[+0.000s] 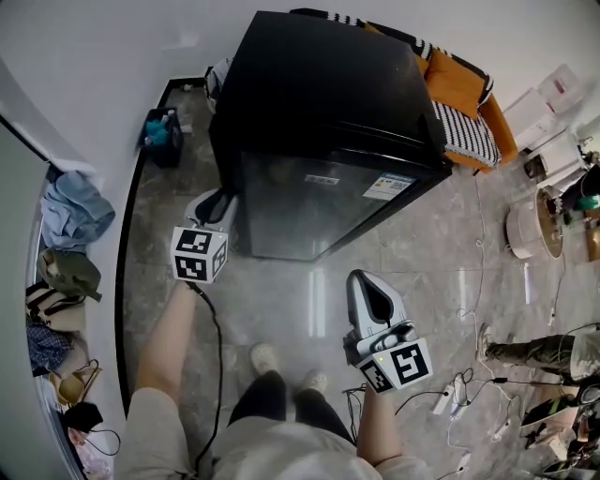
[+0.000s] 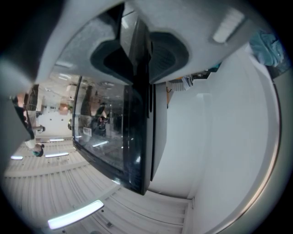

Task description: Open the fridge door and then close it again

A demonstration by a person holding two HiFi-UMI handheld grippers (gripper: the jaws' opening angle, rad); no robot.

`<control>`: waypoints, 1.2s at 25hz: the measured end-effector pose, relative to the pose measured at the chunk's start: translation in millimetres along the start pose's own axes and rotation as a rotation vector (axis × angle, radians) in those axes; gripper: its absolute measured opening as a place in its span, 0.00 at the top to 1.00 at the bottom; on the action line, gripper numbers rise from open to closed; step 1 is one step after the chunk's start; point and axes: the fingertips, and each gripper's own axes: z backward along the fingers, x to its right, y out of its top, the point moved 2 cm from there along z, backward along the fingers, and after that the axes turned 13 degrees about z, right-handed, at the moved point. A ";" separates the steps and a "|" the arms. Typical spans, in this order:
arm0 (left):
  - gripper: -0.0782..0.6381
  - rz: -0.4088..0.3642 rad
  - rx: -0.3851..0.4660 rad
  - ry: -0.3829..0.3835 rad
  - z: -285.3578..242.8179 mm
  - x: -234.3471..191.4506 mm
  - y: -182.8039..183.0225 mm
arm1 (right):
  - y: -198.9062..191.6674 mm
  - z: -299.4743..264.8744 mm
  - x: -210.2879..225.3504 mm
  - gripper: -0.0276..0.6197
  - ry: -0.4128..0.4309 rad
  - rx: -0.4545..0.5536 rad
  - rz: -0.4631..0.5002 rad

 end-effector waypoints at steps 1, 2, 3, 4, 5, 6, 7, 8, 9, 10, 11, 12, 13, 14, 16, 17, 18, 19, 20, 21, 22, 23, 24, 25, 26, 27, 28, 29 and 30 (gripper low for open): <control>0.74 -0.002 0.000 0.003 0.2 -0.2 -0.2 | 0.1 -0.3 -0.6 0.96 0.001 0.001 0.000; 0.74 -0.004 0.002 0.009 0.9 -0.5 -0.3 | 0.1 -0.5 -1.2 0.96 0.003 0.001 0.000; 0.74 -0.006 0.005 0.019 2.0 -0.6 -0.3 | 0.2 -0.4 -1.8 0.96 0.004 0.001 -0.001; 0.75 -0.009 0.011 0.029 3.9 -0.3 -0.3 | 0.2 0.1 -2.2 0.96 0.005 0.001 -0.001; 0.75 -0.011 0.017 0.038 6.4 0.5 -0.4 | 0.3 1.0 -2.5 0.96 0.006 0.002 -0.001; 0.75 -0.011 0.025 0.044 9.7 2.0 -0.3 | 0.4 2.3 -2.8 0.96 0.007 0.003 0.000; 0.76 -0.010 0.034 0.049 13.6 3.9 -0.2 | 0.6 3.9 -3.0 0.96 0.008 0.004 0.000; 0.78 -0.009 0.041 0.053 17.8 6.0 -0.2 | 0.8 5.6 -3.2 0.96 0.010 0.005 0.000; 0.80 -0.008 0.048 0.057 22.3 8.0 -0.3 | 1.1 7.3 -3.5 0.96 0.011 0.004 0.001; 0.83 -0.008 0.053 0.063 27.1 10.2 -0.6 | 1.4 9.1 -3.9 0.96 0.013 0.002 0.003; 0.86 -0.006 0.057 0.068 32.2 12.7 -0.9 | 1.7 10.9 -4.5 0.96 0.016 -0.001 0.008; 0.89 -0.004 0.061 0.071 37.5 15.5 -1.1 | 2.1 12.7 -5.5 0.96 0.019 -0.006 0.013; 0.89 -0.004 0.065 0.071 43.1 18.7 -1.2 | 2.8 14.4 -6.9 0.96 0.023 -0.009 0.018; 0.89 -0.006 0.068 0.070 48.7 22.5 -1.1 | 3.8 16.0 -8.3 0.96 0.027 -0.010 0.021; 0.89 -0.017 0.073 0.066 60.2 32.7 -0.6 | 6.6 20.8 -10.0 0.96 0.038 -0.006 0.021; 0.89 -0.023 0.075 0.064 66.1 39.7 -0.3 | 8.2 24.4 -9.7 0.96 0.043 -0.004 0.021; 0.89 -0.026 0.078 0.063 72.0 47.5 0.0 | 9.8 28.5 -8.9 0.96 0.048 -0.001 0.021; 0.89 -0.028 0.081 0.062 77.9 55.3 0.2 | 11.6 32.6 -8.2 0.96 0.054 0.003 0.021; 0.89 -0.028 0.084 0.060 83.9 62.3 0.6 | 13.2 36.2 -8.2 0.96 0.060 0.007 0.021; 0.89 -0.026 0.088 0.059 89.8 68.2 1.1 | 14.9 39.1 -8.8 0.96 0.066 0.009 0.022; 0.89 -0.022 0.091 0.058 95.8 73.4 1.8 | 16.6 41.5 -9.9 0.96 0.072 0.011 0.023; 0.89 -0.019 0.094 0.057 101.7 78.2 2.7 | 18.4 43.6 -11.2 0.96 0.078 0.012 0.025; 0.89 -0.017 0.099 0.057 107.4 82.9 4.0 | 20.0 45.5 -12.5 0.96 0.083 0.013 0.028; 0.89 -0.016 0.105 0.057 113.1 87.6 5.5 | 21.6 47.5 -13.6 0.96 0.089 0.013 0.031; 0.89 -0.015 0.112 0.057 118.6 92.6 7.1 | 22.9 49.7 -14.5 0.96 0.094 0.013 0.034; 0.89 -0.014 0.119 0.056 124.1 97.8 8.4 | 24.2 52.3 -15.2 0.96 0.098 0.014 0.036; 0.89 -0.011 0.125 0.055 129.8 103.5 9.5 | 25.5 55.1 -15.6 0.96 0.102 0.015 0.037; 0.89 -0.007 0.132 0.052 135.8 109.5 10.6 | 26.8 58.2 -15.8 0.96 0.104 0.016 0.037; 0.89 -0.004 0.139 0.049 142.0 115.8 12.1 | 28.2 61.5 -15.8 0.96 0.106 0.017 0.038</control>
